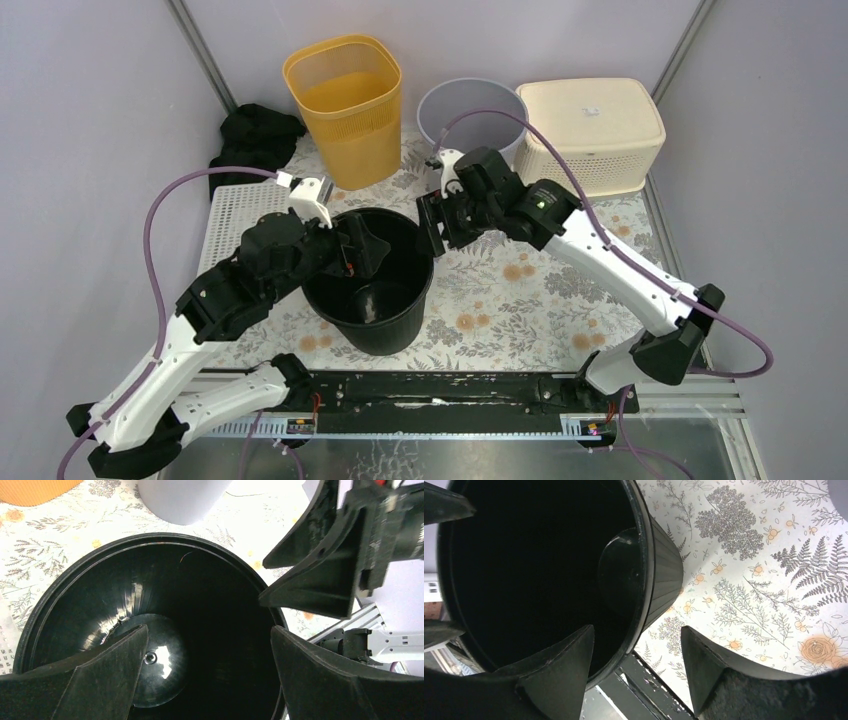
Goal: Turn the large container upside down
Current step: Move the container to the center of the board.
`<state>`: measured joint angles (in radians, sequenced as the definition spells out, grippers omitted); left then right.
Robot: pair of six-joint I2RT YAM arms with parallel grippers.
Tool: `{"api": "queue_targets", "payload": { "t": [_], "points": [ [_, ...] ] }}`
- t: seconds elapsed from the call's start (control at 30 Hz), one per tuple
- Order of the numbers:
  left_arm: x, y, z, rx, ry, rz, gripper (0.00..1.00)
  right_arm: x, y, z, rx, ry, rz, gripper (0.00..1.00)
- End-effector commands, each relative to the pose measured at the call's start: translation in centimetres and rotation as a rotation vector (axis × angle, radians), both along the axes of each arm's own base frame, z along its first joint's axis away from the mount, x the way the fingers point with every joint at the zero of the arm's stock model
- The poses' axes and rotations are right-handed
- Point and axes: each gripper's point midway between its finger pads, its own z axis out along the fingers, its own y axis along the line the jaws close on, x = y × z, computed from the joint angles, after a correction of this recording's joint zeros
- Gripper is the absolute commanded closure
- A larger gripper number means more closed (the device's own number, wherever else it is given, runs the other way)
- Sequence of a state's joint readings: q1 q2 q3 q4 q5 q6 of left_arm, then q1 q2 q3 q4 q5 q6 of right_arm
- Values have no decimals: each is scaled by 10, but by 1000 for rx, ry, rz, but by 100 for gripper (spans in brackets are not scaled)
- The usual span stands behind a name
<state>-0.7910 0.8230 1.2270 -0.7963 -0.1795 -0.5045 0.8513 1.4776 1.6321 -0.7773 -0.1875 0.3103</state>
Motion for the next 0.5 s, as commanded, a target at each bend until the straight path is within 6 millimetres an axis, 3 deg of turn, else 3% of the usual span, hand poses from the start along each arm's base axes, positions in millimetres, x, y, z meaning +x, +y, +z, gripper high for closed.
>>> {"api": "queue_targets", "payload": {
  "t": [0.0, 0.13, 0.23, 0.3, 0.4, 0.47],
  "points": [
    [5, -4, 17, -54, -53, 0, 0, 2, 11, -7, -70, -39, -2, 30],
    [3, -2, 21, -66, -63, 4, 0, 3, 11, -25, -202, -52, -21, 31],
    [2, -1, 22, -71, -65, 5, 0, 5, 9, -32, -277, -55, -38, 39],
    [1, 0, 25, -78, -72, 5, 0, 9, 9, -37, -312, -56, -53, 50],
    [-1, 3, 28, -84, -82, 9, 0, 18, 5, -34, -347, -80, -96, 77],
    [-2, 5, 30, -86, -88, 11, 0, 26, 2, -32, -373, -106, -126, 86]
  ]
}}
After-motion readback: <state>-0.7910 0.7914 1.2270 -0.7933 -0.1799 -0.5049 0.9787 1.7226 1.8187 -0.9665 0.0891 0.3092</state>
